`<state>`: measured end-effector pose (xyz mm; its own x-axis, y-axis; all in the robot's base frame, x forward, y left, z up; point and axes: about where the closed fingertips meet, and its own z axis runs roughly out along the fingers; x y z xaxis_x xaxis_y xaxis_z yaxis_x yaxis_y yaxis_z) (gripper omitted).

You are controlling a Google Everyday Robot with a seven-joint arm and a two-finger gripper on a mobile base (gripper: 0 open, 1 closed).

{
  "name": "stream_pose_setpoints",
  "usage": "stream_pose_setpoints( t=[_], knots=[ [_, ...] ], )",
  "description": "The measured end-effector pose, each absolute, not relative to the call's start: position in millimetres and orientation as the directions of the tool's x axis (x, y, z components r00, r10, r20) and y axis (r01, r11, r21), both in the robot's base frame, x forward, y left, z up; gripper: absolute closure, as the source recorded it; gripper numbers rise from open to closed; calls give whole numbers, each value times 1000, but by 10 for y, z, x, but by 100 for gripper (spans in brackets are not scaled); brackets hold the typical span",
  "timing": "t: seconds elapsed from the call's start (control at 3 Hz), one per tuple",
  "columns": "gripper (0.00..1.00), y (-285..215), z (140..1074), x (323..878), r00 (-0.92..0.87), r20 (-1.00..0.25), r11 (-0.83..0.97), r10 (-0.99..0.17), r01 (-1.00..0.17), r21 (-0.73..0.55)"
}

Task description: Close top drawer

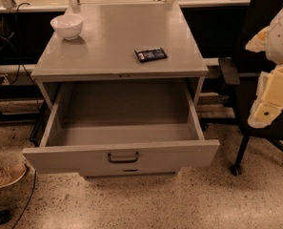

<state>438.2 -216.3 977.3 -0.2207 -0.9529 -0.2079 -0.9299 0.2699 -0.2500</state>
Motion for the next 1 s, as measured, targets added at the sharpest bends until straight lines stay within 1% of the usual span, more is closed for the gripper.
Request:
stream_pose_setpoints(
  t=[0.33, 0.67, 1.0],
  knots=[
    [0, -2163, 9773, 4382, -221, -208, 270, -953, -930, -250],
    [0, -1996, 9413, 4316, -239, -203, 275, -950, -946, -173],
    [0, -1681, 8624, 4147, -287, -188, 292, -939, -956, 3]
  ],
)
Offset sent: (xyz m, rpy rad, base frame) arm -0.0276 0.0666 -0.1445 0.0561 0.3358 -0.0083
